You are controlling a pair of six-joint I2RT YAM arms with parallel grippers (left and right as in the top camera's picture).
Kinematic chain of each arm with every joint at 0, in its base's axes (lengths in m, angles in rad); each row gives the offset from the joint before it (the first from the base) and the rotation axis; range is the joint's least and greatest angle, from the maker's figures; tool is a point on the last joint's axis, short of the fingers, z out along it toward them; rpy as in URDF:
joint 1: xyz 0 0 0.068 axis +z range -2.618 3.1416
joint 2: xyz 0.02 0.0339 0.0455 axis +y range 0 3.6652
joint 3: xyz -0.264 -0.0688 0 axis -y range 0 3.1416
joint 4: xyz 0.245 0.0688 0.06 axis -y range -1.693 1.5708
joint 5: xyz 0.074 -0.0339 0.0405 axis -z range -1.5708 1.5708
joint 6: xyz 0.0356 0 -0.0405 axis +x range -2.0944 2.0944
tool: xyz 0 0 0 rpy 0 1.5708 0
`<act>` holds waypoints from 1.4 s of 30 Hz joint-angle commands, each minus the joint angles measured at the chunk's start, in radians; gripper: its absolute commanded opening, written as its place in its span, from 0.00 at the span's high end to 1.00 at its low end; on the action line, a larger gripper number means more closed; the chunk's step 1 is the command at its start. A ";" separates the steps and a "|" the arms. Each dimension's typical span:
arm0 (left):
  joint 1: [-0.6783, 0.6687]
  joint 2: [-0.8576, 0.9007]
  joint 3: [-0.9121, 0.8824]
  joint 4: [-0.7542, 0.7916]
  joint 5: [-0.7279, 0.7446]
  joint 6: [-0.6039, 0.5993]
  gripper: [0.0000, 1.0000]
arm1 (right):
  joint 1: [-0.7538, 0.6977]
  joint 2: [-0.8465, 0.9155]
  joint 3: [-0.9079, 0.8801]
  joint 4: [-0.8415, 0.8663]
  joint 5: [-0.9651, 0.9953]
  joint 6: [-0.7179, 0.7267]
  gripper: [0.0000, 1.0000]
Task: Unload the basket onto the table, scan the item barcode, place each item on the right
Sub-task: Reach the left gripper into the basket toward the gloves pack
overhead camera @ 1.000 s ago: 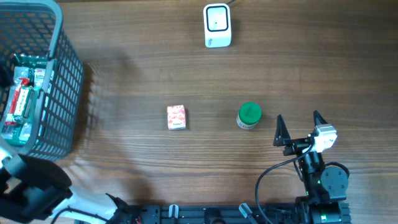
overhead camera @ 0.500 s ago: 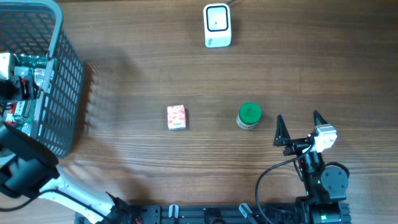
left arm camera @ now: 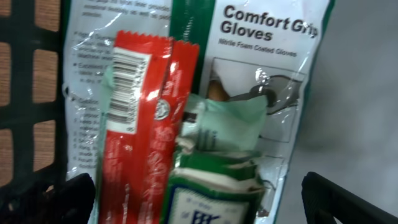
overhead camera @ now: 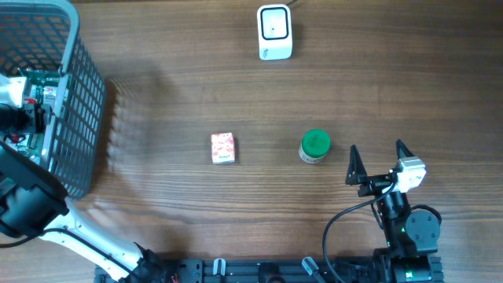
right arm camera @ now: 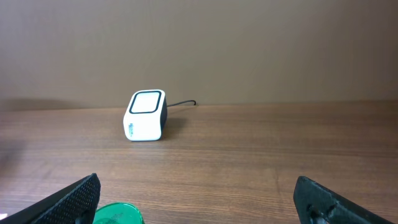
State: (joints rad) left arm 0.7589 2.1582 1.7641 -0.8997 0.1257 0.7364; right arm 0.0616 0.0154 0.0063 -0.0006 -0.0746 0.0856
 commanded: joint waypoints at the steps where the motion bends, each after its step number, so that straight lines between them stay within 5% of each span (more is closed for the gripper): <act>1: 0.018 0.011 -0.010 -0.001 0.009 0.019 0.00 | -0.006 -0.008 -0.001 0.003 -0.001 -0.005 0.00; 31: 0.017 0.036 -0.040 -0.031 0.035 0.046 0.00 | -0.006 -0.008 -0.001 0.003 -0.001 -0.005 0.00; 42: 0.018 0.036 -0.164 0.091 -0.048 0.045 0.00 | -0.006 -0.008 -0.001 0.003 -0.001 -0.005 0.00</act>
State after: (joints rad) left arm 0.7734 2.1670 1.6665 -0.8425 0.1207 0.7704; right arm 0.0616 0.0154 0.0059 -0.0006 -0.0746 0.0856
